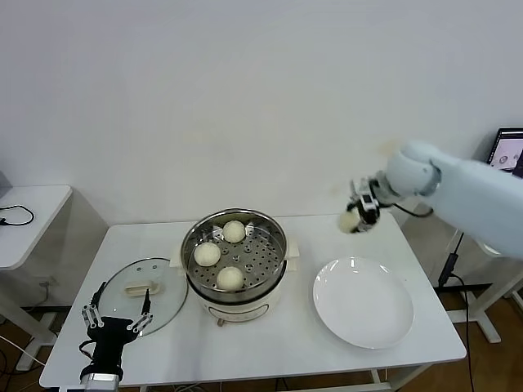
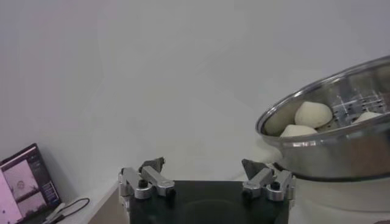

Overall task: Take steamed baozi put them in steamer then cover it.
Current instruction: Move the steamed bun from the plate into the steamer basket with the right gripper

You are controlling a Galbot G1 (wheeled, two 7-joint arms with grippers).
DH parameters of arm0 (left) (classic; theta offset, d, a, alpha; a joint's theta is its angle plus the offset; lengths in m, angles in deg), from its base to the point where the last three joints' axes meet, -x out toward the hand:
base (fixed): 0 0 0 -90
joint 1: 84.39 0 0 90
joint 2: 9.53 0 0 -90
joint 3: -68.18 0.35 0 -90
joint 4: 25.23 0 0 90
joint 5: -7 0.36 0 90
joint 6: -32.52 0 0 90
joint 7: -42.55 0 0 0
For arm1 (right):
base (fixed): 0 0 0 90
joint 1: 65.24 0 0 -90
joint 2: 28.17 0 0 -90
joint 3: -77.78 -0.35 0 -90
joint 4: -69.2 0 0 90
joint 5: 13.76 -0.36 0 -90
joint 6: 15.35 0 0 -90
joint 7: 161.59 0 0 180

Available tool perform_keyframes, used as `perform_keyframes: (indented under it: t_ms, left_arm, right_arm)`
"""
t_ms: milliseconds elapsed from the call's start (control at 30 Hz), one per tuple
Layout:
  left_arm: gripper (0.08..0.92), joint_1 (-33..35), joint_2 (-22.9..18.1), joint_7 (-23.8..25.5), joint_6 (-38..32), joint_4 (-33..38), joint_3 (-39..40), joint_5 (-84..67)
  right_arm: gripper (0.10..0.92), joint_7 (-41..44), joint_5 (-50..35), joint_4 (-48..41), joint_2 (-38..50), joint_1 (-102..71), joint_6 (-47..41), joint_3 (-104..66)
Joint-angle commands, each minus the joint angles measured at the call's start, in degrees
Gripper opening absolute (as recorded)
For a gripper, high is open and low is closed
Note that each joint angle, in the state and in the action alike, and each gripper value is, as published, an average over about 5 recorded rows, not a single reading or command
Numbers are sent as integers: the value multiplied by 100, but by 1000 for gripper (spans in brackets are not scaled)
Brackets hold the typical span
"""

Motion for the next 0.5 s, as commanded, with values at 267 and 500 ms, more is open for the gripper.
perform_keyframes:
  t_ms: [267,500]
  left_arm:
    - [823,-12,-44,1,1,-44,1,-1]
    - [823,16,-98,-9,-5,-17,-25,-5]
  right_arm:
    - [577,-927,-2026,-310,-2290,575,-939,524]
    - [577,-1281,-2039,-517,-2796,42,-1277,582]
